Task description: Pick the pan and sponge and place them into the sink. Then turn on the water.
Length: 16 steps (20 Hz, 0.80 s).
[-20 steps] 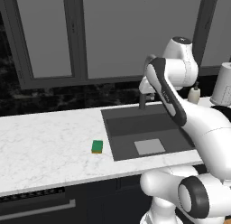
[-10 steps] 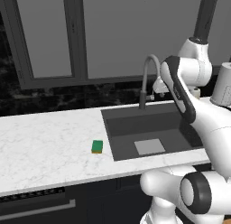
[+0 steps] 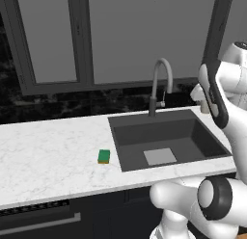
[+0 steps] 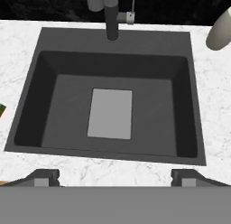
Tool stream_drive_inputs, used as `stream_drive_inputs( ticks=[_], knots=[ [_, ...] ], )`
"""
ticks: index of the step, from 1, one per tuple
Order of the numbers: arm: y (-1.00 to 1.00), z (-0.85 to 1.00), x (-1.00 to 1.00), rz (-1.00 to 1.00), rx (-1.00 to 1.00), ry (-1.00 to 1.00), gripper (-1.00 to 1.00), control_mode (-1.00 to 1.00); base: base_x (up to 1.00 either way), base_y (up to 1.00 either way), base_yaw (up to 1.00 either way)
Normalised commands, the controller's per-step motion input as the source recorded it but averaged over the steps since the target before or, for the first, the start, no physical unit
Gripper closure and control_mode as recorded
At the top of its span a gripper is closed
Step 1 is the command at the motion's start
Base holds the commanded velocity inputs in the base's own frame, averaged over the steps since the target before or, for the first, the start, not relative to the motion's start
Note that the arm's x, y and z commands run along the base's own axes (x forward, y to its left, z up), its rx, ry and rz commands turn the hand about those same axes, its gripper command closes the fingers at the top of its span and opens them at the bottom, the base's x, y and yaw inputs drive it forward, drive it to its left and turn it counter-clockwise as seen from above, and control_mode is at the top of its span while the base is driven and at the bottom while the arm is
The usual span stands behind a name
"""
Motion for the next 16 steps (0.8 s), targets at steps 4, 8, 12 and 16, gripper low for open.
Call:
stream_drive_inputs(
  ticks=[4, 8, 12, 16],
  knots=[
    [-1.0, -0.19, -0.15, -0.04, -0.05, 0.0, -1.0, -1.0, 0.0, 0.0, 0.0],
    [-1.0, -0.34, -0.04, -0.06, -0.08, 0.0, -1.0, -1.0, 0.0, 0.0, 0.0],
    [-1.0, -0.46, 0.0, -0.05, -0.09, 0.0, -1.0, -1.0, 0.0, 0.0, 0.0],
    [-1.0, -0.52, 0.0, -0.04, -0.09, 0.0, -1.0, -1.0, 0.0, 0.0, 0.0]
  ],
)
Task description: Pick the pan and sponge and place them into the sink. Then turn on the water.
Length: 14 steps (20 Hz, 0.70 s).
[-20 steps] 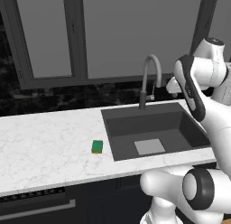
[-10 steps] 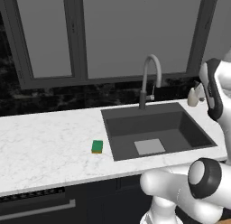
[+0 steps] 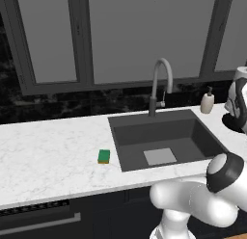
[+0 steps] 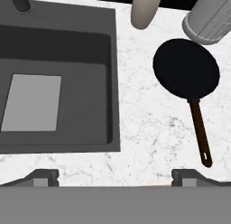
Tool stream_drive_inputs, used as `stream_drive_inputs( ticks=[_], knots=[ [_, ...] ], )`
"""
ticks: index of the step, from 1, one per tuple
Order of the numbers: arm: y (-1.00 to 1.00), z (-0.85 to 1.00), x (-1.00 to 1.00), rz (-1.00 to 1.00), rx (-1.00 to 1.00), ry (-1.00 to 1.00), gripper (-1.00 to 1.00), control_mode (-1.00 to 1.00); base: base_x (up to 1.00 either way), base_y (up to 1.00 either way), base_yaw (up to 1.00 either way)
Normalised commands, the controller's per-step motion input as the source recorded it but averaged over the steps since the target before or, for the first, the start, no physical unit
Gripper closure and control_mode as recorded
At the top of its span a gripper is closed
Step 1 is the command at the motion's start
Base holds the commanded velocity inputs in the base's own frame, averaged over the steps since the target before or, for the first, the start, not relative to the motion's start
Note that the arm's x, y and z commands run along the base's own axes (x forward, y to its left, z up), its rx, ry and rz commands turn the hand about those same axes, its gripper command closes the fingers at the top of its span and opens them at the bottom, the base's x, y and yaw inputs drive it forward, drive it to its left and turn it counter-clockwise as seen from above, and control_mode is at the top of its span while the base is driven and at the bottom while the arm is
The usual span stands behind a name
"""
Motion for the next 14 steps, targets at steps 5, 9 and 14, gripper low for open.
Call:
stream_drive_inputs(
  ticks=[5, 9, 14],
  knots=[
    [-0.92, -0.42, 0.0, 0.0, -0.01, 0.01, -1.0, -1.0, 0.0, 0.0, 0.0],
    [-0.41, -0.03, 0.0, 0.0, 0.02, 0.1, -1.0, -1.0, 0.0, 0.0, 0.0],
    [-0.33, -0.1, 0.0, 0.0, 0.0, 0.1, -1.0, -1.0, 0.0, 0.0, 0.0]
  ],
)
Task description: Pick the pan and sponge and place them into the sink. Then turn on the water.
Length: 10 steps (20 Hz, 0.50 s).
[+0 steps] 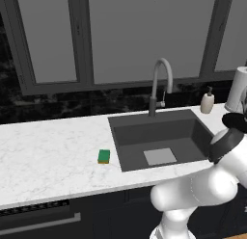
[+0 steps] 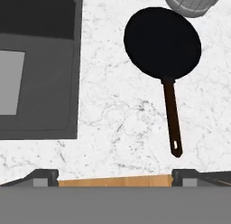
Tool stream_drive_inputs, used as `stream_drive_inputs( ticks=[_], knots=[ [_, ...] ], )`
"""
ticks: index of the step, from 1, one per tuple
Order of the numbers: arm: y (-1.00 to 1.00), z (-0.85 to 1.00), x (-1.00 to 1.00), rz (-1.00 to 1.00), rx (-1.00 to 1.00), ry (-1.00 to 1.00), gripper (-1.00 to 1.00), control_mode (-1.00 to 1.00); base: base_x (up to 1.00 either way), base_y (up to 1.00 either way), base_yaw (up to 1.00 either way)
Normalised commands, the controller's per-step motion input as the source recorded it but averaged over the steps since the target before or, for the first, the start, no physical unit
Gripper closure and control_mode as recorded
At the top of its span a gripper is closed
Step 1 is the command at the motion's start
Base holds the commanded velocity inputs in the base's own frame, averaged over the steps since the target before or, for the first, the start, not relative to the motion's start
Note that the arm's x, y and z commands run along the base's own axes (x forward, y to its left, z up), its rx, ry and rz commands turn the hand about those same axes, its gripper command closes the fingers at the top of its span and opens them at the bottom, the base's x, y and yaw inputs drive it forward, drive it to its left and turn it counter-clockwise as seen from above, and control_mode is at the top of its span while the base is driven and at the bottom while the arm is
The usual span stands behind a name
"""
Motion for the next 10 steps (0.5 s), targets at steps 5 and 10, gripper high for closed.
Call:
stream_drive_inputs(
  ticks=[5, 10],
  knots=[
    [-0.27, -0.21, 0.0, 0.0, 0.02, 0.1, -1.0, -1.0, 0.0, 0.0, 0.0],
    [-0.26, -0.26, 0.01, 0.0, 0.0, 0.09, -1.0, -1.0, 0.0, 0.0, 0.0]
  ],
)
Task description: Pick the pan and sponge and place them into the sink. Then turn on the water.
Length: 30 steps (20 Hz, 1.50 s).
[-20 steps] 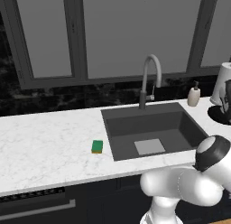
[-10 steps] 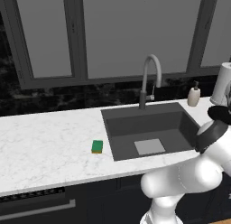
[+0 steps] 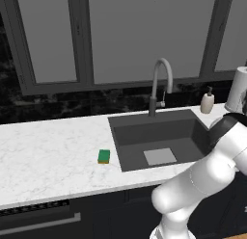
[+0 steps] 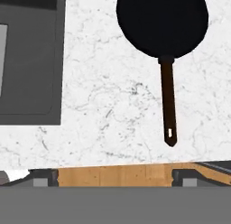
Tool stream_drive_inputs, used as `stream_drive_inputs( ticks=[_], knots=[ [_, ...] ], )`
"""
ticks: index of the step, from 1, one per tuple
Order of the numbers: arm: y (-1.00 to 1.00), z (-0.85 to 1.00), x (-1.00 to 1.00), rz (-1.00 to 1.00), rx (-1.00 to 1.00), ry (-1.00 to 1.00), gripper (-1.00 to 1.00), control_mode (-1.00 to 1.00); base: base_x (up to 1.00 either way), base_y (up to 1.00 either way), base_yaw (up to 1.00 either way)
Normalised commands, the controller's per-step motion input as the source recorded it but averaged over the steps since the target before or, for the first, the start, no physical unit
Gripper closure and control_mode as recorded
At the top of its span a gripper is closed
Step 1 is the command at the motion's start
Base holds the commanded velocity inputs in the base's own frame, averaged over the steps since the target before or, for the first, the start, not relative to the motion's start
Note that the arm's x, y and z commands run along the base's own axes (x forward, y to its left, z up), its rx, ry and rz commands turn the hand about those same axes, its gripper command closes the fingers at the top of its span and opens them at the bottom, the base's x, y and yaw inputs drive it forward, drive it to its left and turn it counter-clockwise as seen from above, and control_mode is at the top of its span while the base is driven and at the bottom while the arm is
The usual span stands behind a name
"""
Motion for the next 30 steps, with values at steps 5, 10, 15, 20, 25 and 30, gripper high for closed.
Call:
stream_drive_inputs(
  ticks=[5, 10, 15, 20, 25, 30],
  knots=[
    [-0.37, -0.29, 0.1, 0.0, 0.06, 0.07, -1.0, -1.0, 0.0, 0.0, 0.0],
    [-0.42, -0.15, 0.14, 0.0, 0.15, 0.08, -1.0, -1.0, 0.0, 0.0, 0.0],
    [-0.47, -0.04, 0.07, 0.0, 0.18, 0.09, -1.0, -1.0, 0.0, 0.0, 0.0],
    [-0.34, -0.04, 0.05, 0.0, 0.04, 0.12, -1.0, -1.0, 0.0, 0.0, 0.0],
    [-0.28, -0.17, 0.1, 0.0, 0.01, 0.09, -1.0, -1.0, 0.0, 0.0, 0.0],
    [-0.33, -0.3, 0.06, 0.0, 0.02, 0.04, -1.0, -1.0, 0.0, 0.0, 0.0]
  ],
)
